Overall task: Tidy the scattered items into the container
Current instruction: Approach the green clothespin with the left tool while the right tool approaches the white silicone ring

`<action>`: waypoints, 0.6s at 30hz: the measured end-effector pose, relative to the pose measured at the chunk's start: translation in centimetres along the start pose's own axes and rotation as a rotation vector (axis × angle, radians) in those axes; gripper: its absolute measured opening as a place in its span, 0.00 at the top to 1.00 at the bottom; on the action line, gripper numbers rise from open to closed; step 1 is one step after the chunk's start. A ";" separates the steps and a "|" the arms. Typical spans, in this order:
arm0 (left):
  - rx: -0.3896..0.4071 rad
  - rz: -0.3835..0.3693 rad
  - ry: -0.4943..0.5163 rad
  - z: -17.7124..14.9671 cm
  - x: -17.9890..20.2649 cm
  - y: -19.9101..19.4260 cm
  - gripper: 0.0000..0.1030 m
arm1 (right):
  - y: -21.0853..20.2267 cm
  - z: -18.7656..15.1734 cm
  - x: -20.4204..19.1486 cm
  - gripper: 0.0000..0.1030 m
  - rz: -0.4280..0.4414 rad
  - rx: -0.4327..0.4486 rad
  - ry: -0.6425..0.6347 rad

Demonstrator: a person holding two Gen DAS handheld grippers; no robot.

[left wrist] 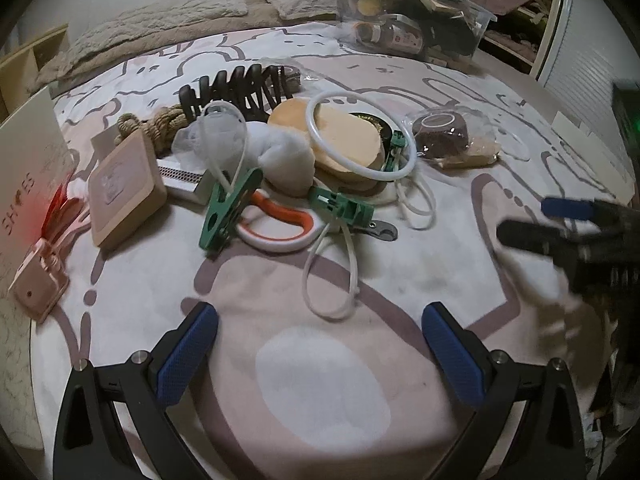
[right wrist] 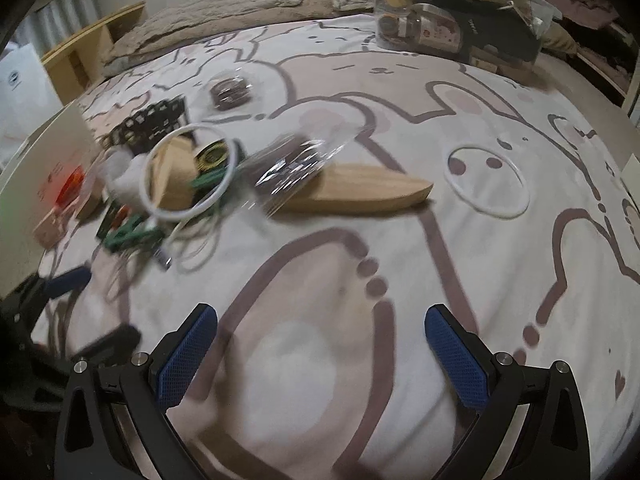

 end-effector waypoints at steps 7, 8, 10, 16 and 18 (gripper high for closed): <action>-0.015 0.000 0.001 -0.2 -0.1 0.5 0.00 | 1.8 2.9 1.6 0.00 -0.041 0.017 -0.008; -0.014 0.000 0.000 -0.2 -0.1 0.5 0.00 | 2.1 3.3 1.8 0.00 -0.052 0.017 -0.020; -0.008 0.000 -0.003 -0.2 -0.1 0.4 0.00 | 2.7 3.8 2.1 0.00 -0.067 0.012 -0.036; 0.000 0.000 -0.007 -0.2 -0.1 0.5 0.00 | 2.8 4.7 3.8 0.00 -0.100 0.024 -0.047; 0.008 0.000 -0.010 -0.2 -0.1 0.5 0.00 | 2.8 4.9 4.7 0.00 -0.105 0.023 -0.036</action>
Point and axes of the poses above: each gripper's, at about its wrist camera, not at the fingertips, and y roughly the way its jaws point, x to its right, z to its top, the point moved 5 cm from there along y, roughly the way its jaws point, and after that the axes turned 1 degree about -x, right-handed, at the moved point
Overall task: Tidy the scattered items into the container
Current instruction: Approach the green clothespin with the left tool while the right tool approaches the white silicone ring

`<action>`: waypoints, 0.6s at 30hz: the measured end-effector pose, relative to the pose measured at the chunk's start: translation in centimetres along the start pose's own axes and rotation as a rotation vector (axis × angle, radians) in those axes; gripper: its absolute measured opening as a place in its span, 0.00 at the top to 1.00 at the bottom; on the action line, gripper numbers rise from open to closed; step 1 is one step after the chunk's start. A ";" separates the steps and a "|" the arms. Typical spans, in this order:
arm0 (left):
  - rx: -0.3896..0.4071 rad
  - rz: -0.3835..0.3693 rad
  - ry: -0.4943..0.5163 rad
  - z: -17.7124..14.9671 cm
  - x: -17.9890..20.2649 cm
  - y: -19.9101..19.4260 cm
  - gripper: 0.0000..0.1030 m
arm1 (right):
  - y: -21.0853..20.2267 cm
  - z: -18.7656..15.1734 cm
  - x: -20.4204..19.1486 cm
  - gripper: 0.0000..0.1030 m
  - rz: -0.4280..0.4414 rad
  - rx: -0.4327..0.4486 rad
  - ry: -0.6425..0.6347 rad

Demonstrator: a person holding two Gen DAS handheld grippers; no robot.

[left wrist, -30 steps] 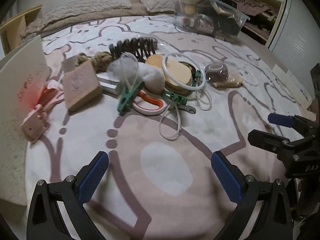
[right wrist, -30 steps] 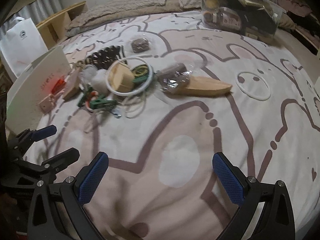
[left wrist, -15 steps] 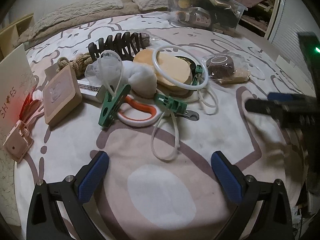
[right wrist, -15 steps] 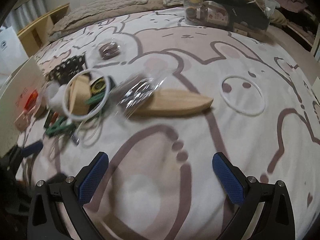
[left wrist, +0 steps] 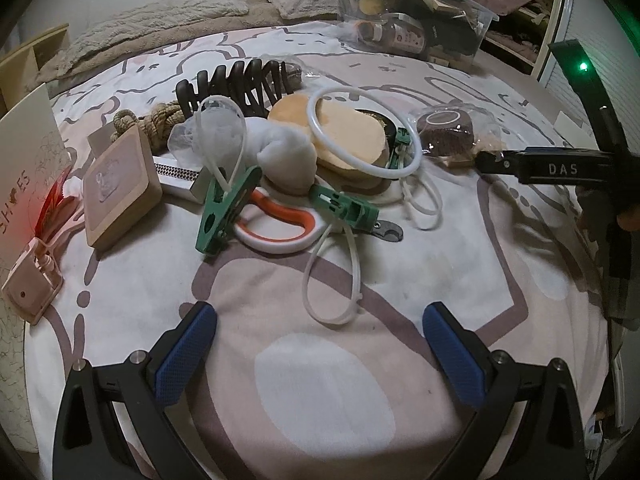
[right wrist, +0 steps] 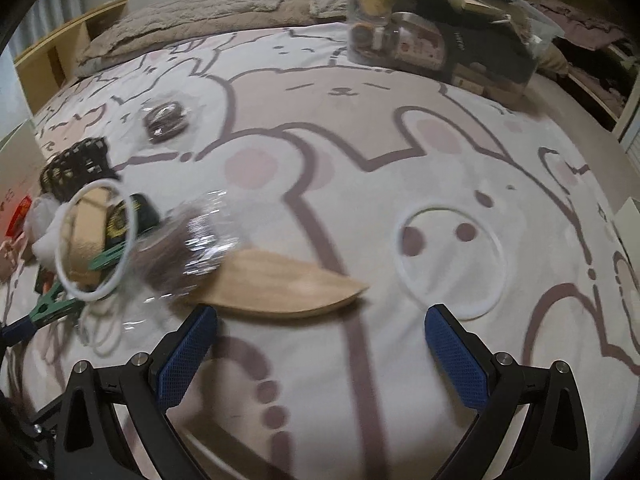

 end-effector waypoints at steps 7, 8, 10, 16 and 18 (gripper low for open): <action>0.017 -0.005 -0.012 0.5 -0.1 -0.2 0.00 | 0.4 0.6 2.4 0.00 -0.050 -0.005 0.015; 0.019 -0.005 -0.015 0.6 -0.1 -0.3 0.00 | 0.4 0.6 2.6 0.00 -0.056 -0.006 0.014; 0.028 -0.009 -0.023 0.9 -0.2 -0.5 0.06 | 0.3 0.7 3.2 0.00 -0.072 -0.003 0.013; 0.043 -0.047 -0.043 1.9 0.0 -0.7 0.17 | 0.7 1.6 5.4 0.00 -0.131 0.002 0.037; 0.052 -0.080 -0.048 2.4 0.4 -0.9 0.20 | 0.9 2.0 6.1 0.00 -0.150 0.001 0.043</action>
Point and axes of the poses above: each gripper's, at about its wrist camera, not at the fingertips, and y roughly the way its jaws point, x to its right, z to its top, the point moved 5 cm from there along y, roughly the way its jaws point, and after that the axes turned 1 degree about -x, right-handed, at the moved point
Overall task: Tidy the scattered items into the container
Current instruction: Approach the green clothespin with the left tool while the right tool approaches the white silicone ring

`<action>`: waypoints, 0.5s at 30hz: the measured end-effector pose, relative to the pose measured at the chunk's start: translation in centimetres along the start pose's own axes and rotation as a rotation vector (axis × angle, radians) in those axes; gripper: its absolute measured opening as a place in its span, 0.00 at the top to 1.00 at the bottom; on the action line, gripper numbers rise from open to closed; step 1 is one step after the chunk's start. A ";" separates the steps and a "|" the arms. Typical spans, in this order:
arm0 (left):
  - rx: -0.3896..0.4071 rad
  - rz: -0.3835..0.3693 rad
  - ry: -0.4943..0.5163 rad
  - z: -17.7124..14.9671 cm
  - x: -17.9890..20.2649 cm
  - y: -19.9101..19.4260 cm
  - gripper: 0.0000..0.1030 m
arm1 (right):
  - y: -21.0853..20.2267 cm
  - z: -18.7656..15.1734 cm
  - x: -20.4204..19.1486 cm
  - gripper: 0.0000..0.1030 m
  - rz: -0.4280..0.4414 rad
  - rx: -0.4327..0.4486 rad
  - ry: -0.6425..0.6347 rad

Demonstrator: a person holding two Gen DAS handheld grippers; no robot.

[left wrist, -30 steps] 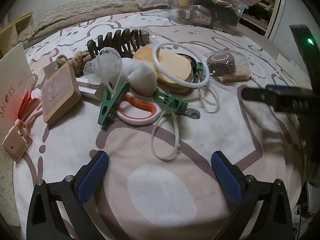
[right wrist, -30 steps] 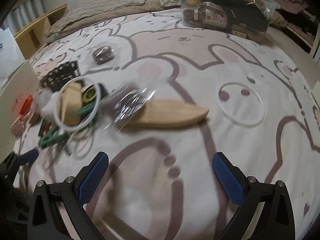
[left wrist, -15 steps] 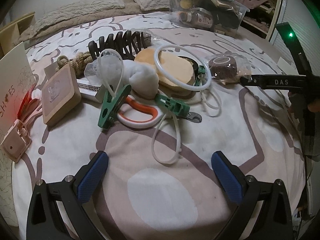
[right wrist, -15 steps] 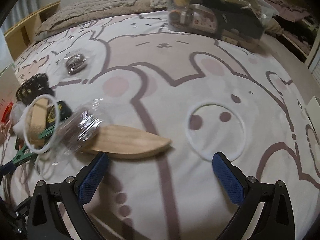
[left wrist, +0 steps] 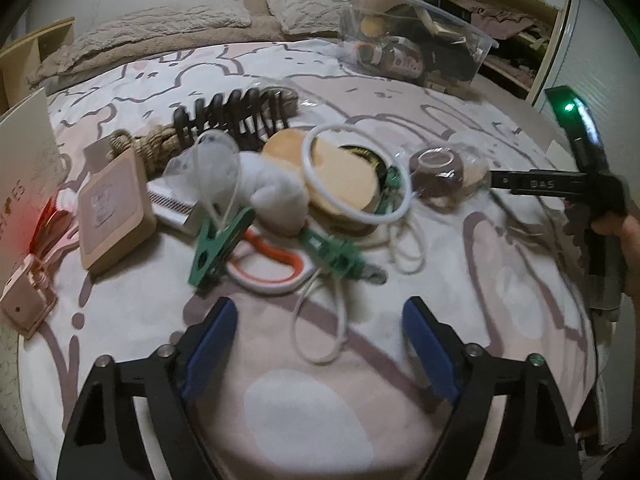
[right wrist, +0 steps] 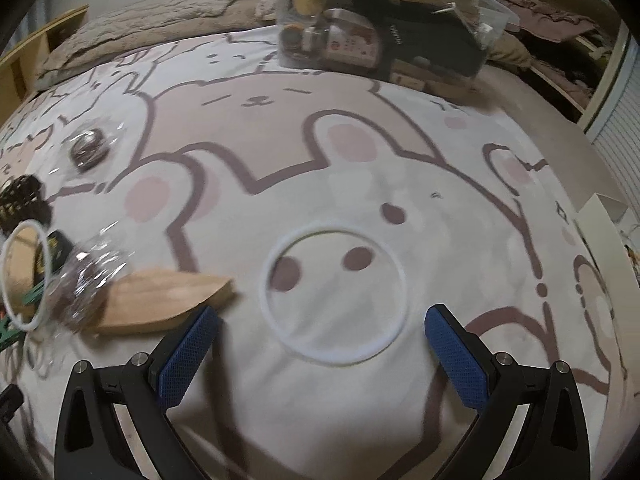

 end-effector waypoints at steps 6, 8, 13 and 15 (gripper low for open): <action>0.037 -0.045 0.011 1.7 1.7 -0.2 0.21 | 1.6 0.9 1.3 0.00 -0.014 -0.017 0.015; 0.046 -0.046 0.012 2.1 1.8 -0.1 0.21 | 2.0 1.1 1.8 0.00 -0.002 -0.019 0.034; 0.054 -0.053 -0.004 2.6 1.8 0.2 0.33 | 3.1 0.8 2.4 0.00 0.056 -0.013 0.091; 0.052 -0.052 -0.013 2.6 1.6 0.4 0.39 | 3.1 0.8 2.2 0.00 0.043 -0.002 0.083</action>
Point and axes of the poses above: each gripper's, at about its wrist camera, not at the fingertips, and y roughly the way its jaws point, x to its right, z to its top, the point moved 5 cm from there along y, roughly the way its jaws point, and after that the axes turned 1 degree about -x, right-handed, at the moved point
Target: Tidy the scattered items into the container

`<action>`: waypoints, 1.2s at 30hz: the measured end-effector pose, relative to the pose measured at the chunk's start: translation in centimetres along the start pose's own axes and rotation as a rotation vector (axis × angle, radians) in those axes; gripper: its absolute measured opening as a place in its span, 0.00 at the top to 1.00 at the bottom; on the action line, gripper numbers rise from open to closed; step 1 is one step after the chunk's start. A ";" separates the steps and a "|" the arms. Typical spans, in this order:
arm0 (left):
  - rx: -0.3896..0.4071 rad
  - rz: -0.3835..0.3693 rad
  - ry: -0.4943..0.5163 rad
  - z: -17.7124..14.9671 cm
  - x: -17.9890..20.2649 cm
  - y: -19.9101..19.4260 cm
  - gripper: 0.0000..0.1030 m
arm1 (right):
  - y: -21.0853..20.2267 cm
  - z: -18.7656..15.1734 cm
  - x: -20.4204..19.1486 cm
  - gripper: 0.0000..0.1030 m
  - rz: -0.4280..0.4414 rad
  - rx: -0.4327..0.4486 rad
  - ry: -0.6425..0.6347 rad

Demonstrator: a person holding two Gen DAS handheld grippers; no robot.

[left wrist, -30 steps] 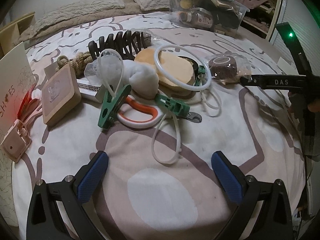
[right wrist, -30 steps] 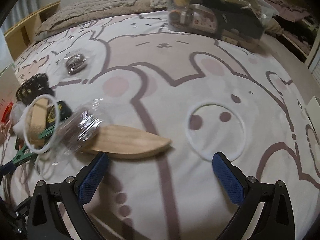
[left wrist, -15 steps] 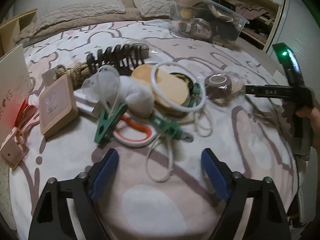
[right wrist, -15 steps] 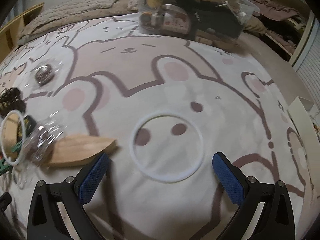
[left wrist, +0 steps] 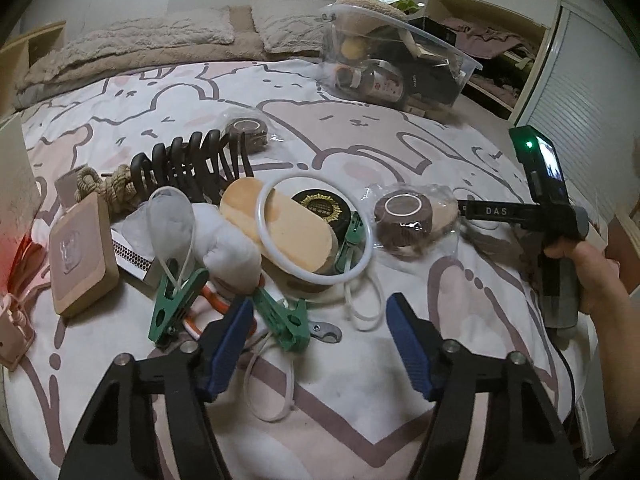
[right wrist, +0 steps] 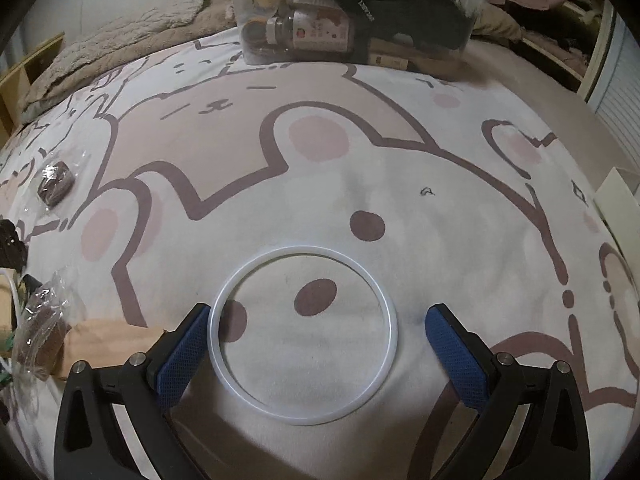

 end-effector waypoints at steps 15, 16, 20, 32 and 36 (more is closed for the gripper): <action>-0.012 0.043 0.000 -0.1 -0.7 0.8 0.67 | 0.1 -0.2 -0.1 0.00 -0.015 0.045 -0.003; -0.012 0.044 -0.002 -0.1 -0.7 0.7 0.74 | 0.0 -0.2 -0.2 0.00 -0.022 0.051 -0.007; -0.018 0.045 0.000 -0.2 -0.7 0.6 0.75 | -0.4 -0.3 -0.2 0.05 -0.003 0.078 -0.009; -0.030 0.031 0.037 -1.7 -0.3 -1.4 0.75 | -1.5 -1.0 -1.1 0.18 0.015 0.109 -0.029; -0.030 0.005 0.037 -2.4 -0.3 -2.3 0.75 | -2.1 -2.0 -1.5 0.18 0.019 0.106 -0.029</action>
Point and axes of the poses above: each gripper's, at about its wrist camera, not at the fingertips, and y roughly the way its jaws point, x to its right, z to its top, the point moved 5 cm from there along y, roughly the way its jaws point, and after that the axes turned 1 degree about -x, right-handed, at the moved point
